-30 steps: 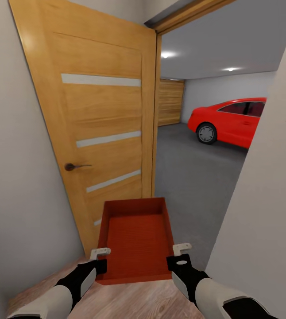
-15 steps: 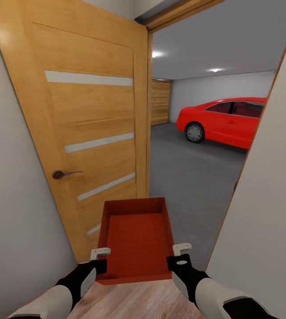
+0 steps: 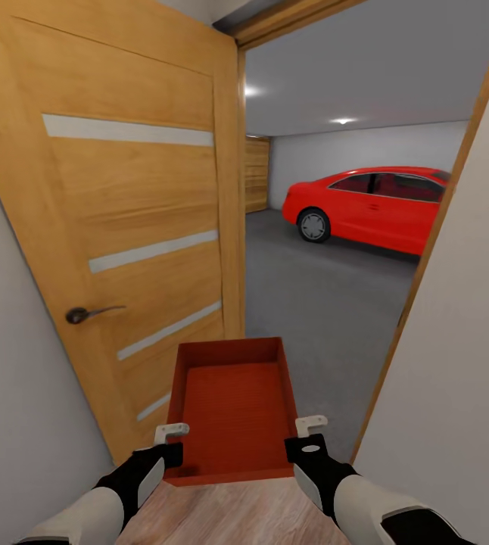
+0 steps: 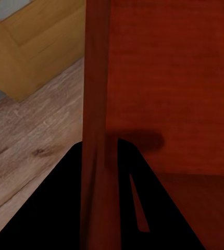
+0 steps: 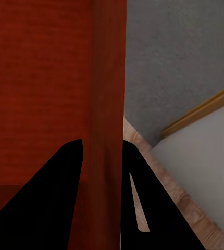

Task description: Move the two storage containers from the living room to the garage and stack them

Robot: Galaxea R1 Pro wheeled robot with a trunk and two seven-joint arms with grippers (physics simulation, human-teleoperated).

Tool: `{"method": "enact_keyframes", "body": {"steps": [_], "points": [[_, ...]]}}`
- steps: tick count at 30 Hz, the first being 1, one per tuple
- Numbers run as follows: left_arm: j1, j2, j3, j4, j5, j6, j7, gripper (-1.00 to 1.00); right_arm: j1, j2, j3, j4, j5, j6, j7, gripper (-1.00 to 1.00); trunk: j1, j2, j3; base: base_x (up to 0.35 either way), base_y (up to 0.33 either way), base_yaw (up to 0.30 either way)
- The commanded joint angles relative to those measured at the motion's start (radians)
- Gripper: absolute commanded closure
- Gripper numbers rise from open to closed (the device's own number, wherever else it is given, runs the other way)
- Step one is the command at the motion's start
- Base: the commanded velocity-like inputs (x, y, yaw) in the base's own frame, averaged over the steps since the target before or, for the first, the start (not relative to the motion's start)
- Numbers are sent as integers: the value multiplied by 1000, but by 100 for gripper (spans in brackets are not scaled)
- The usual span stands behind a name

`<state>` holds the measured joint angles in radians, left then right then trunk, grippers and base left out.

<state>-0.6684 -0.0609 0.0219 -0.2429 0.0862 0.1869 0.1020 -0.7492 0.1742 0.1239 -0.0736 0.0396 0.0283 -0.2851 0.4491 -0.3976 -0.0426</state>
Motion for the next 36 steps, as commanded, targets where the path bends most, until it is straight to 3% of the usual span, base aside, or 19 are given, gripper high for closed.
{"method": "enact_keyframes", "body": {"steps": [1, 36], "points": [[0, 50, 6, -29, 10, 2, 7, 100, -1, 0, -17, 5, -7, 5, -13, 100, 1, -2, -2, 160, 164, -180], [0, 50, 6, -29, 10, 2, 8, 100, -1, 0, -17, 5, -7, 5, -13, 100, 1, -2, -2, 160, 156, -201]]}}
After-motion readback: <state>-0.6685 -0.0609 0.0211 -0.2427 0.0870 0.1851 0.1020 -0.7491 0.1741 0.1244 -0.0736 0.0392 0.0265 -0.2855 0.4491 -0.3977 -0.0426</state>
